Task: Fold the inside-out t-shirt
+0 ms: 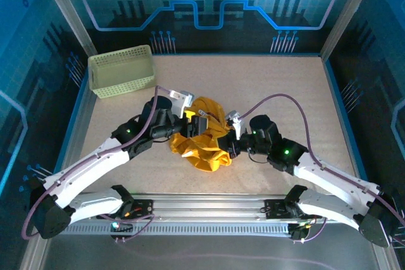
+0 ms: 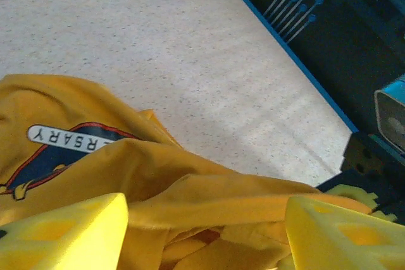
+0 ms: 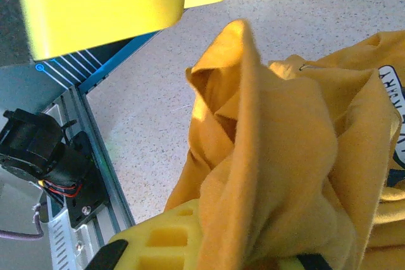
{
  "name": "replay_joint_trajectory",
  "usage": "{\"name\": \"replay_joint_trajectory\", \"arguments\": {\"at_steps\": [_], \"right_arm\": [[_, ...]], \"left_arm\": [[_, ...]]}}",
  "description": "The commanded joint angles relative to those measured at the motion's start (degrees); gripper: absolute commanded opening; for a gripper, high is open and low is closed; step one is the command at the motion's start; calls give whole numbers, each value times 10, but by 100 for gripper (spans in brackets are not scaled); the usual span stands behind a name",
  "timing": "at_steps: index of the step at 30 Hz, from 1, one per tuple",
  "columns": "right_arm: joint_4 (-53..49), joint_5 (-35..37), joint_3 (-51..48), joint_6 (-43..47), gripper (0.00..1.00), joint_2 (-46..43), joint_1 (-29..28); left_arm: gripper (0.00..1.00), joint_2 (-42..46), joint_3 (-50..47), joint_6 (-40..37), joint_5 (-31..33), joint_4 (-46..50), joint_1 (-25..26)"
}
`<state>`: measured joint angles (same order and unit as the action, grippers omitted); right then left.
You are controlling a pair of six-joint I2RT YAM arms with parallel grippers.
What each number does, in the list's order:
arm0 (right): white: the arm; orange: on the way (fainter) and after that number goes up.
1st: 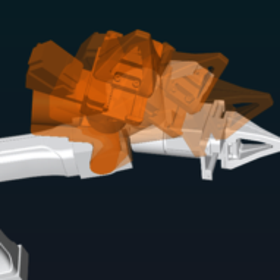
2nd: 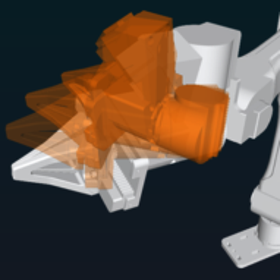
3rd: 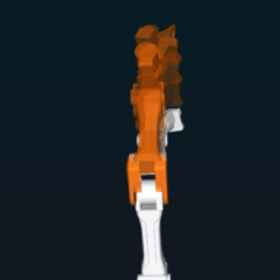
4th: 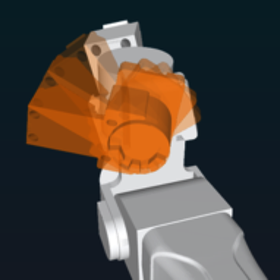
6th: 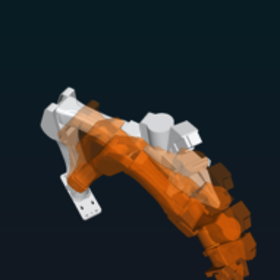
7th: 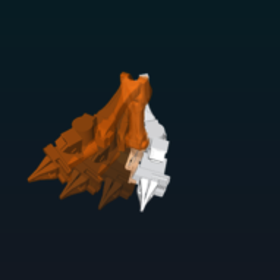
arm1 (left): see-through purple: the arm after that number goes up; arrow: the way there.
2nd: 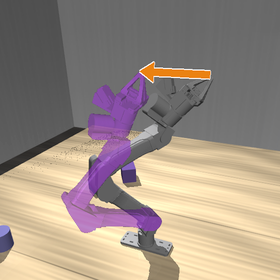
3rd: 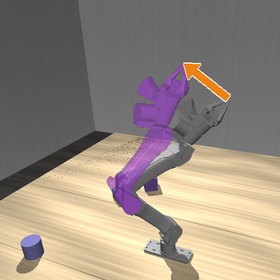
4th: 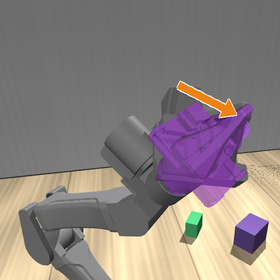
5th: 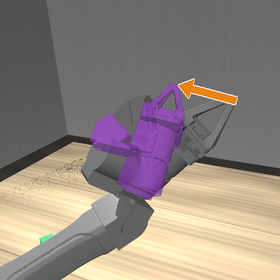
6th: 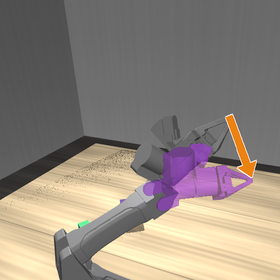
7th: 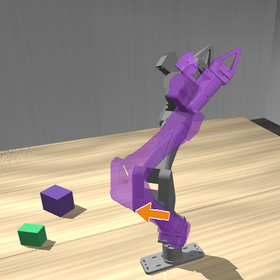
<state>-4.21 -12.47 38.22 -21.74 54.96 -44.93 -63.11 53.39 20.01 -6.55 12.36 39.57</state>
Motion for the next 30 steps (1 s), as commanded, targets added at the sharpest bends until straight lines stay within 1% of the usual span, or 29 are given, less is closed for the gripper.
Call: {"name": "replay_joint_trajectory", "arguments": {"at_steps": [1,6,10,12,13,15,17,21,24,27,30], "right_arm": [[14,4,-1,14,0,-11,5],[13,8,-3,11,0,-12,6],[12,15,-1,10,0,-9,5],[10,22,0,11,0,-8,5],[9,26,2,12,0,-7,6],[5,28,7,14,0,-2,7],[4,29,11,15,0,4,7],[3,31,17,16,0,14,7],[6,30,19,15,0,16,7],[9,26,19,14,0,12,7],[7,21,20,15,0,7,5]], "left_arm": [[64,-16,-12,18,-63,-22,2],[57,-55,-9,38,-99,-42,7],[52,-41,-25,55,-99,-58,29],[52,-23,-37,68,-77,-54,40],[54,-11,-40,69,-57,-41,48],[61,17,-44,68,-12,-13,63],[61,43,-51,70,-1,-4,71],[55,73,-65,86,-28,-1,82],[53,70,-82,94,-51,-13,88],[52,53,-102,104,-50,-39,88],[50,35,-122,129,-46,-97,84]]}}
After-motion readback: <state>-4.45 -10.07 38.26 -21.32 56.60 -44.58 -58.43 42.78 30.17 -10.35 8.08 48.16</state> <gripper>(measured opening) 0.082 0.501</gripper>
